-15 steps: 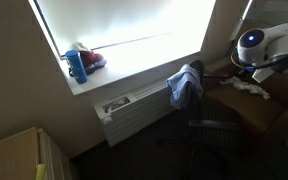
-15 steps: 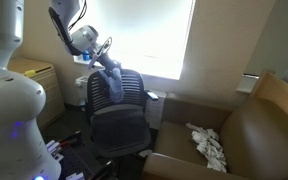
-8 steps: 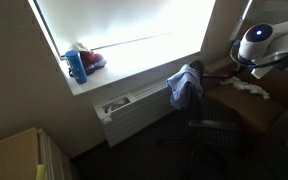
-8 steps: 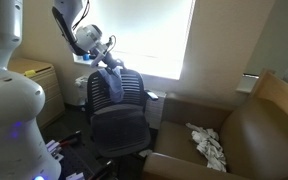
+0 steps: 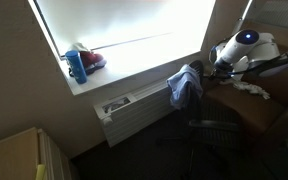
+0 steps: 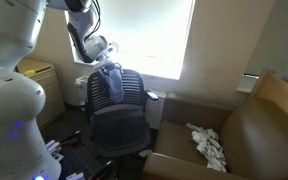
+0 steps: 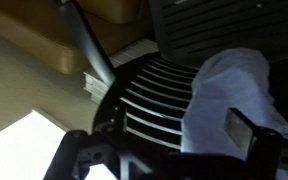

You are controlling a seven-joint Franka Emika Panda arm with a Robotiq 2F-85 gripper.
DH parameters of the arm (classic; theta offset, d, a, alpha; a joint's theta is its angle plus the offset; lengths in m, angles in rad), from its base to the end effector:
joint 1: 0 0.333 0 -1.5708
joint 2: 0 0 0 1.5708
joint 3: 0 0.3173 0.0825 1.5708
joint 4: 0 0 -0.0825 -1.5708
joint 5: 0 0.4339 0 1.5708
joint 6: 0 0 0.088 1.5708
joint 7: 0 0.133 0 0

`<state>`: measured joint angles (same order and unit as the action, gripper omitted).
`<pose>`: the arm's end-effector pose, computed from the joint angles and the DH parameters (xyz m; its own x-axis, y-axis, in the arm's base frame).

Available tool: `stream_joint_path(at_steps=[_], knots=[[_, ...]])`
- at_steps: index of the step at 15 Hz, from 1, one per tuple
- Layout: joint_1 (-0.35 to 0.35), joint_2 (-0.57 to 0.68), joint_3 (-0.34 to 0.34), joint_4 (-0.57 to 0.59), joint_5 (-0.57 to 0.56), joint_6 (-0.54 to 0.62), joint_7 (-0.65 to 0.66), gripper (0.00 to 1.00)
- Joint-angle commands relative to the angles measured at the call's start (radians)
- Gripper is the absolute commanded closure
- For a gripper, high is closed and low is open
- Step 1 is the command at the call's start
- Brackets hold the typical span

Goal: Move the blue cloth to the right

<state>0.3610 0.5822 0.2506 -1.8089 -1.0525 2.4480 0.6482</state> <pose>0.5887 0.3857 0.1793 0.6894 0.6850 0.2357 0.5278 -0.6978 0.4843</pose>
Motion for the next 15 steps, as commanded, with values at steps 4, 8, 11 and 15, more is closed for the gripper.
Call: stream_joint_path(at_steps=[4, 8, 11, 15], knots=[[0.069, 0.063, -0.047, 0.057, 0.1, 0.004, -0.085, 0.0], [-0.028, 0.127, -0.021, 0.053, 0.184, 0.28, -0.334, 0.0], [-0.142, 0.235, 0.089, 0.102, 0.295, 0.351, -0.555, 0.0], [-0.151, 0.333, 0.116, 0.183, 0.534, 0.241, -0.782, 0.0]])
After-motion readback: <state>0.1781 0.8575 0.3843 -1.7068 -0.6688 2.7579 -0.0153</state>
